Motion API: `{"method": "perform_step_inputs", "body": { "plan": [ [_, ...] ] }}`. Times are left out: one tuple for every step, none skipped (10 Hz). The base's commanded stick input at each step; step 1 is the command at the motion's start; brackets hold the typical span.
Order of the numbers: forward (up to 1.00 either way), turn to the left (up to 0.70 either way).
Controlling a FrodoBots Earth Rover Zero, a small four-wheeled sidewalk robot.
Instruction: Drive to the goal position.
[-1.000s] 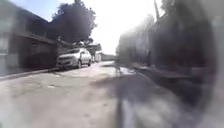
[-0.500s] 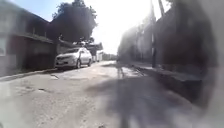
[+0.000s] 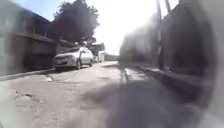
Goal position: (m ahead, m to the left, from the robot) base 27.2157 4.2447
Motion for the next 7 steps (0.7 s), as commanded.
{"method": "perform_step_inputs", "body": {
  "plan": [
    [1.0, 0.0],
    [1.0, 0.0],
    [1.0, 0.0],
    [1.0, 0.0],
    [1.0, 0.0],
    [1.0, 0.0],
    [1.0, 0.0]
  ]
}}
